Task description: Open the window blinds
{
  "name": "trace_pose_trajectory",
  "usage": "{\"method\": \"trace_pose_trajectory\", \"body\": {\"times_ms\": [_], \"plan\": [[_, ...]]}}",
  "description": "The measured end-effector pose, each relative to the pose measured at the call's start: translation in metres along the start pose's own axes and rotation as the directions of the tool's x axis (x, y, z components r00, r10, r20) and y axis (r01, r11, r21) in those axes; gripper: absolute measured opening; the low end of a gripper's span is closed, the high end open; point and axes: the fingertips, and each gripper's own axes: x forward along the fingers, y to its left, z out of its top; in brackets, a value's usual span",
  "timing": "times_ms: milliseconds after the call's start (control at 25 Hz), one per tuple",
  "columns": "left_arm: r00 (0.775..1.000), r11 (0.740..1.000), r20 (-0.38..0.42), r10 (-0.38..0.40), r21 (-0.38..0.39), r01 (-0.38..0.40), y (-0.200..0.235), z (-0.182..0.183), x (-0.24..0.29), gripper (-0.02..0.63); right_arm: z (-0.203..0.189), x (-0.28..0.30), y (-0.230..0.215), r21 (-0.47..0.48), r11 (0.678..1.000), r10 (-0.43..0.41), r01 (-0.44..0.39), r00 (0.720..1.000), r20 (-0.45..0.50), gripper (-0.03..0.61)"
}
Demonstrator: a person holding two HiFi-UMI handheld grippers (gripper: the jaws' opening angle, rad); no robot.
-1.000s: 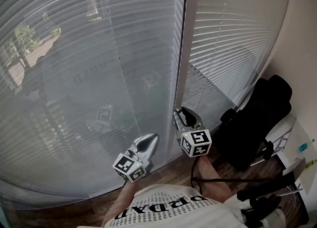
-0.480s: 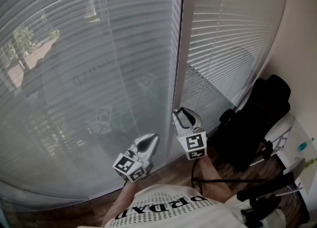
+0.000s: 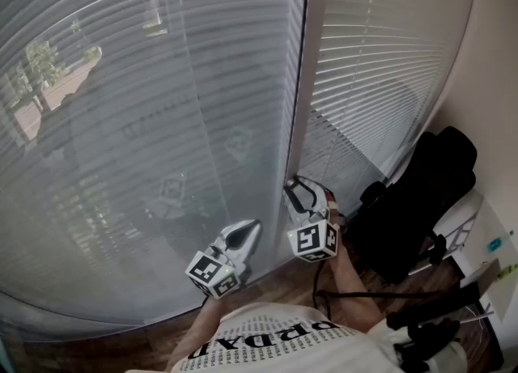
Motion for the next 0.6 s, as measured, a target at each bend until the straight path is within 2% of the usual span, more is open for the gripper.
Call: {"method": "trace_pose_trajectory", "body": {"times_ms": [160, 240, 320, 480, 600], "plan": [[1.0, 1.0, -0.001, 0.004, -0.001, -0.004, 0.0024, 0.0003, -0.0007, -0.008, -0.0001, -0.0002, -0.002, 0.058, 0.998, -0.001, 0.0, 1.0, 0.015, 0.142], [1.0, 1.0, -0.004, 0.004, 0.0, -0.004, 0.0026, -0.0001, -0.0008, -0.008, -0.0019, -0.0004, -0.0031, 0.13, 0.992, 0.004, -0.006, 1.0, 0.019, 0.138], [1.0, 1.0, -0.006, 0.004, -0.002, -0.004, 0.0031, -0.0008, -0.0011, -0.008, -0.0036, -0.0005, -0.0044, 0.222, 0.975, 0.012, -0.017, 1.0, 0.025, 0.133], [1.0, 1.0, -0.007, 0.004, -0.003, -0.004, 0.0035, -0.0007, -0.0014, -0.008, -0.0039, -0.0007, -0.0056, 0.313, 0.949, 0.017, -0.026, 0.999, 0.031, 0.132], [1.0, 1.0, -0.007, 0.004, -0.003, -0.004, 0.004, -0.0011, -0.0011, -0.008, -0.0046, -0.0006, -0.0074, 0.428, 0.903, 0.023, -0.041, 0.999, 0.047, 0.132]]}}
